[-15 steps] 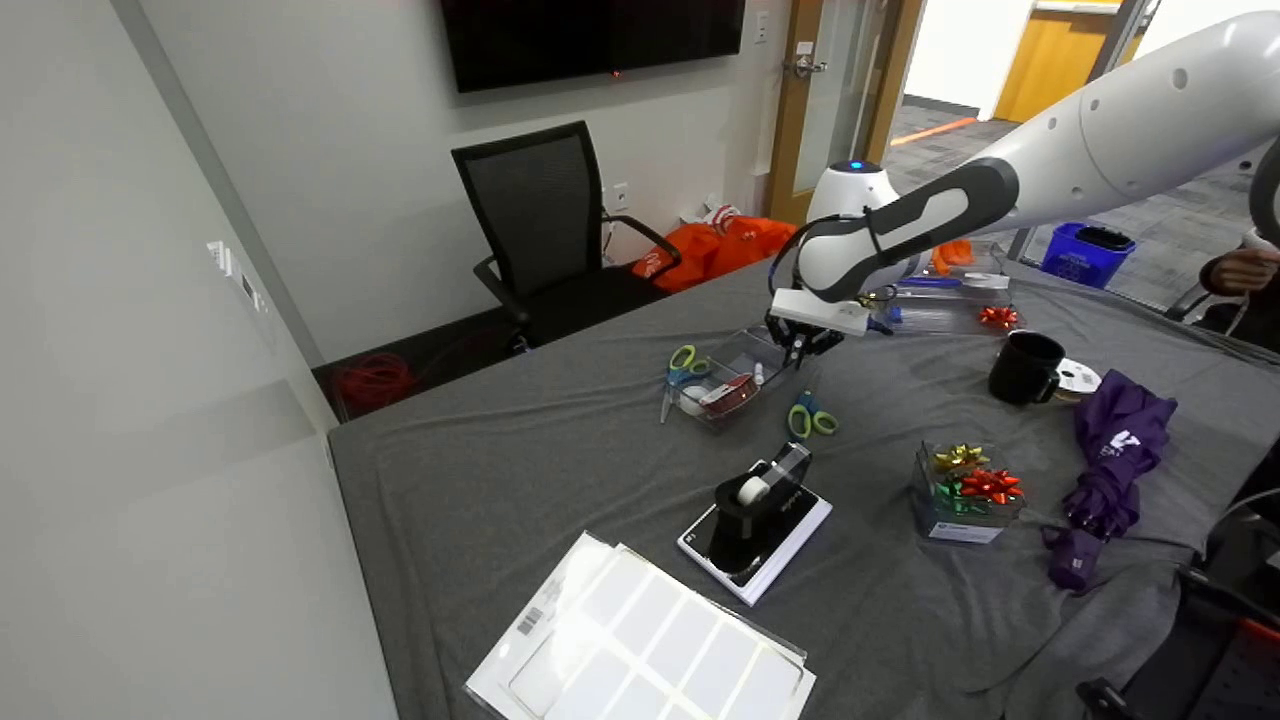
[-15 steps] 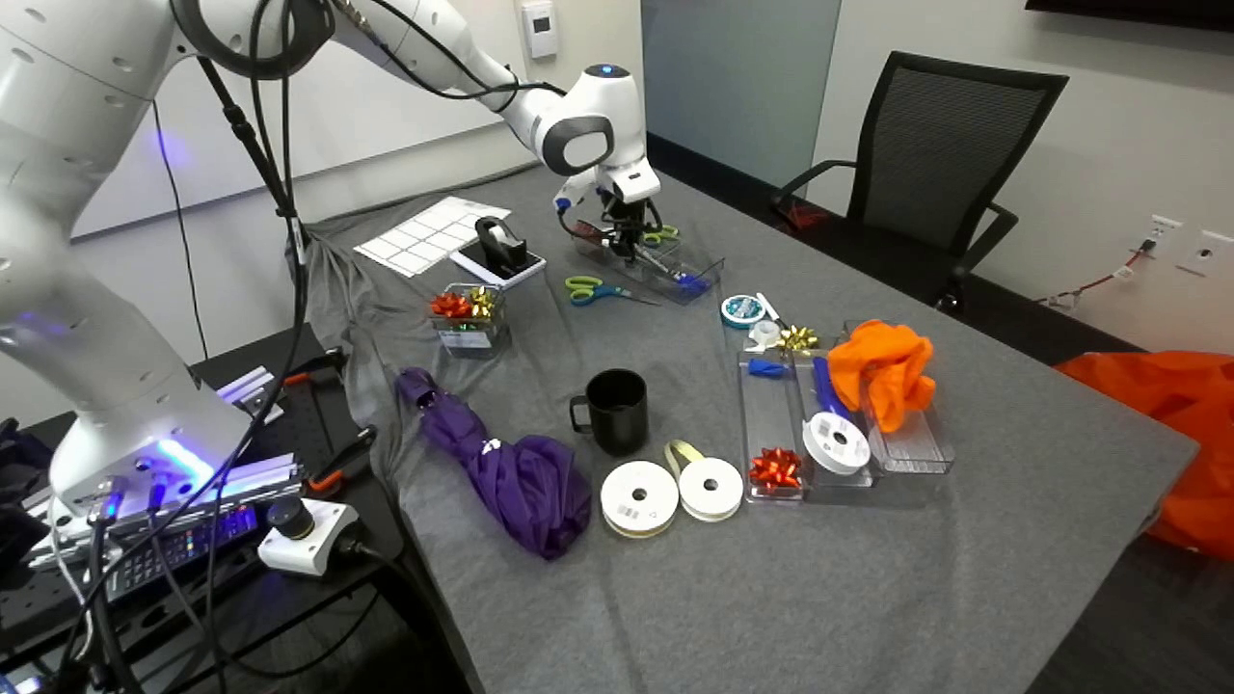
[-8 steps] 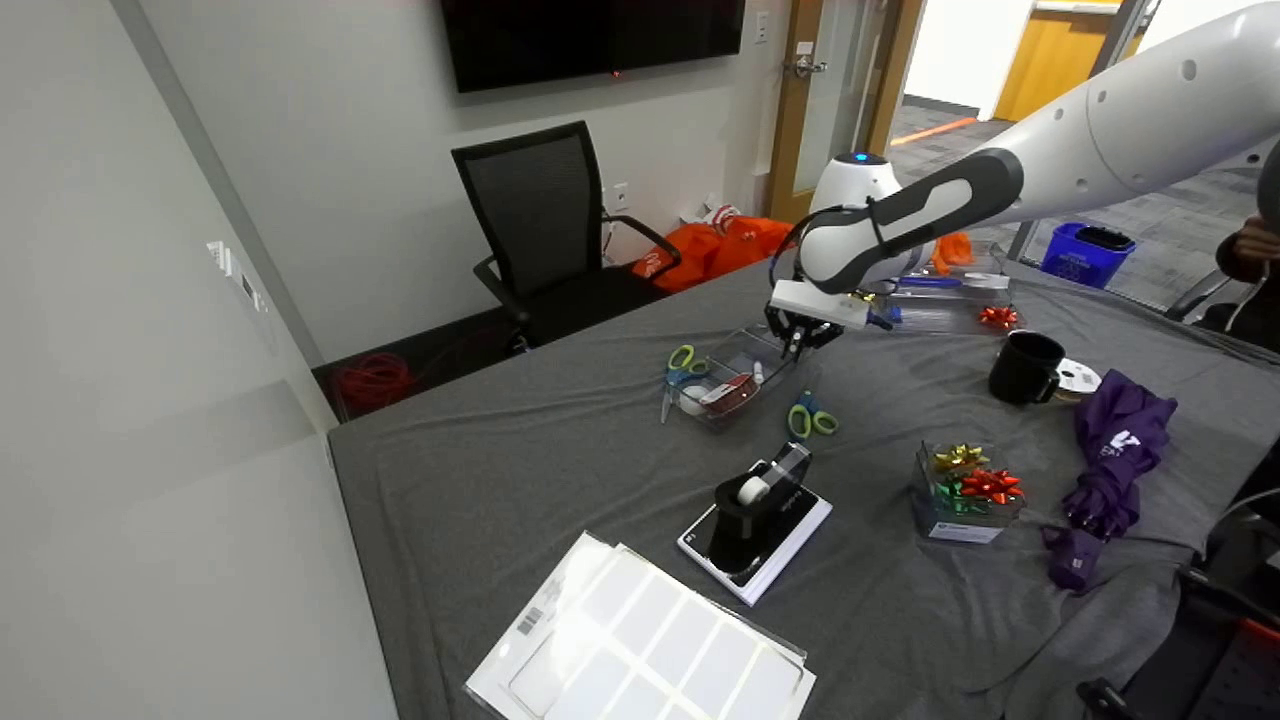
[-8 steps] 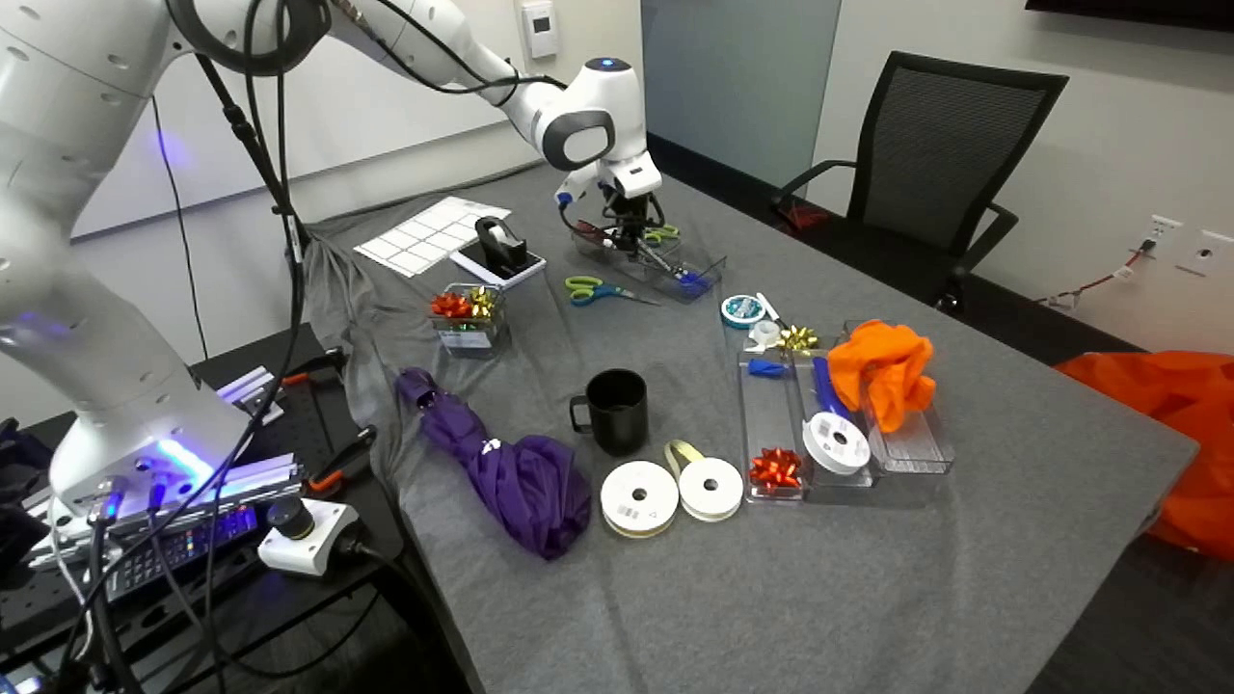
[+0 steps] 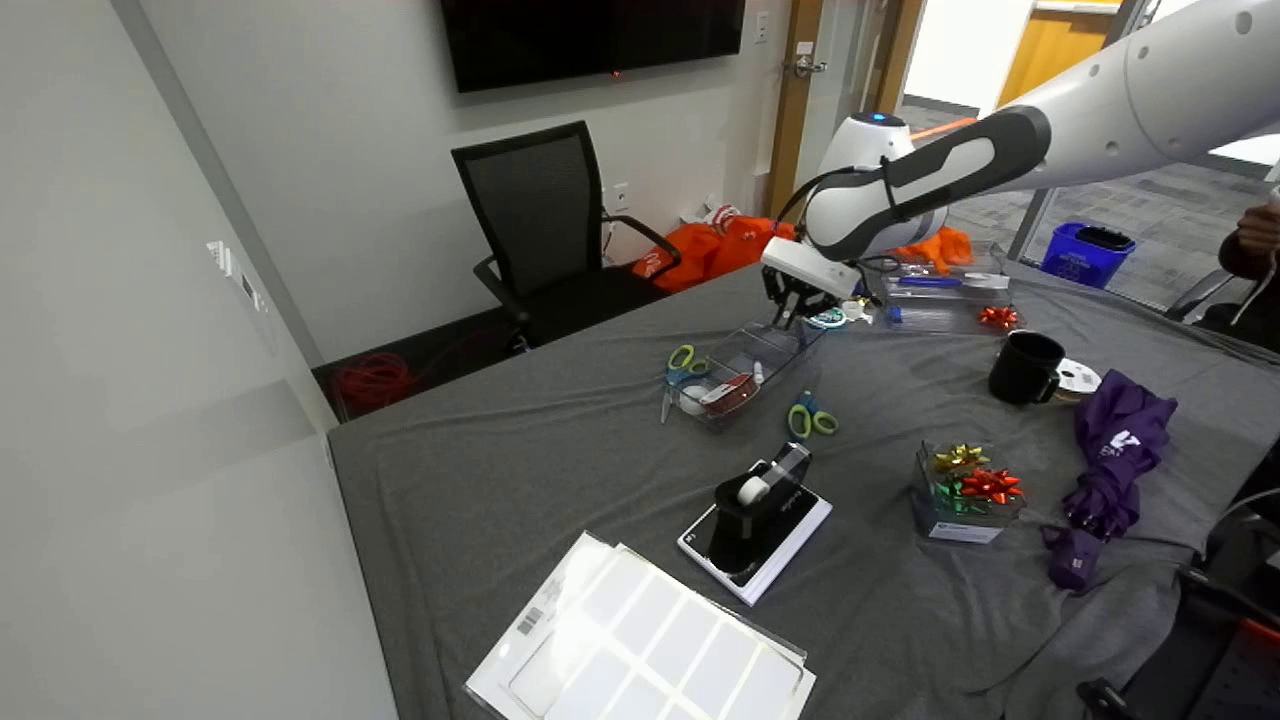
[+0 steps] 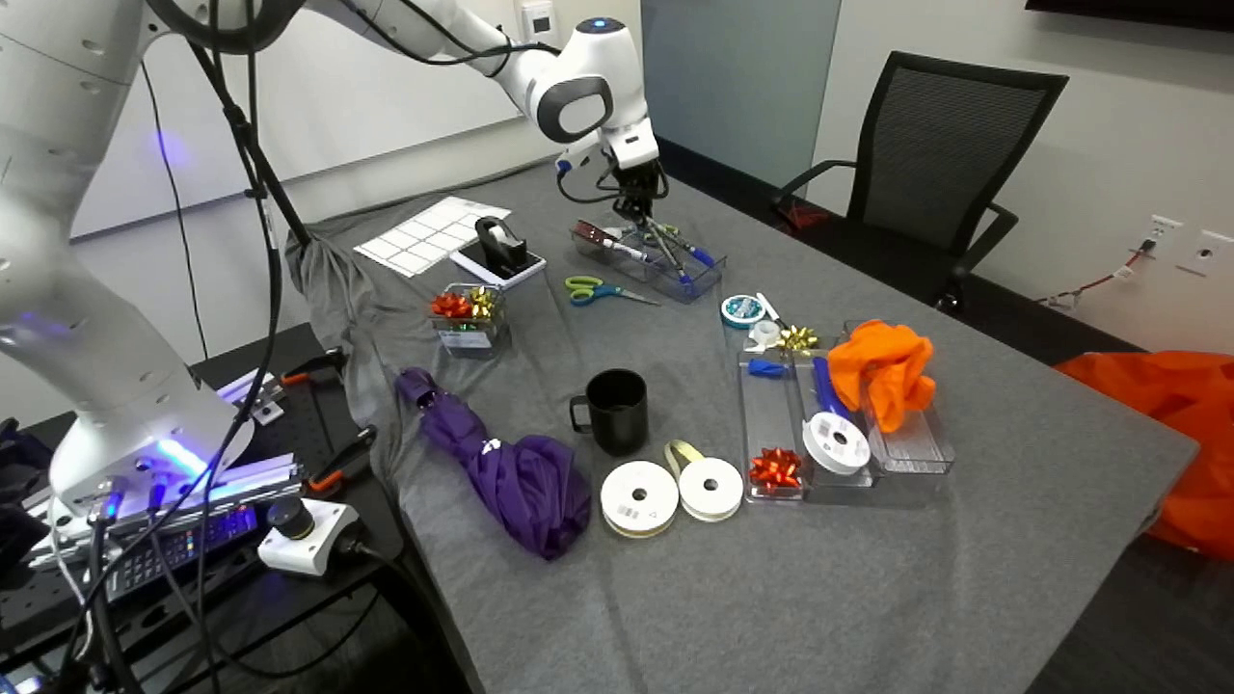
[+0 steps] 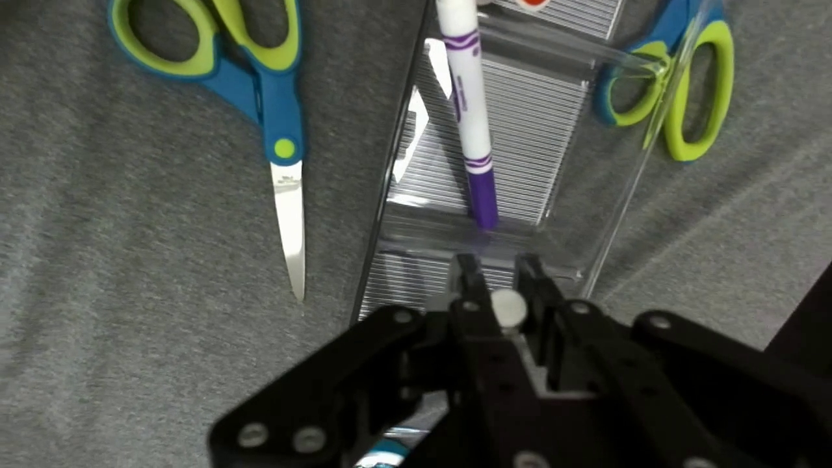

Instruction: Move the tape dispenser to the left then move the blue and purple markers in the container on the left to the left.

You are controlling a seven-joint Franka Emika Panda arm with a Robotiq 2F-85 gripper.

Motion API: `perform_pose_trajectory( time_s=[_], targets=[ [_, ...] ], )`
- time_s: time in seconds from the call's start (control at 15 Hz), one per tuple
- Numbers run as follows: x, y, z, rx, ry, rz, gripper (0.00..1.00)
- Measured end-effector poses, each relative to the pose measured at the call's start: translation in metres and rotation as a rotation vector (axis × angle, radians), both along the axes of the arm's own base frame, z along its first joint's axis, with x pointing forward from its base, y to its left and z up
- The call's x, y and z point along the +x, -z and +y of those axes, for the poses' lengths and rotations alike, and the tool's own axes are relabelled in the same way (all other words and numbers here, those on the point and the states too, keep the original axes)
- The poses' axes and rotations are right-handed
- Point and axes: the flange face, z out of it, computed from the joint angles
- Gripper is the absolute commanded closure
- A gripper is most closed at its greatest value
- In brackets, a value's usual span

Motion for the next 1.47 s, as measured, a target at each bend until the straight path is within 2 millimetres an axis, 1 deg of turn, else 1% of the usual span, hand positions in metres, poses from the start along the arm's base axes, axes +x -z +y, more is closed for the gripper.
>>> perform_pose_trajectory(
  time_s=[0.13,0.27,0.6,0.8,0.93,1.07,1.33,1.4,1.47],
  targets=[
    [0.0,-0.006,0.002,0.011,0.032,-0.004,0.96],
    [-0.002,-0.01,0.008,0.027,0.026,-0.006,0.96],
    [-0.009,-0.014,0.035,0.084,-0.107,-0.011,0.96],
    [-0.014,-0.017,0.045,0.1,-0.202,-0.018,0.96],
    [-0.017,-0.016,0.049,0.089,-0.276,-0.016,0.96],
    [-0.021,-0.012,0.049,0.08,-0.344,-0.001,0.96],
    [-0.031,0.001,0.045,0.08,-0.467,0.082,0.96],
    [-0.034,0.003,0.043,0.081,-0.493,0.106,0.8],
    [-0.036,0.006,0.04,0.079,-0.518,0.127,0.56]
  ],
)
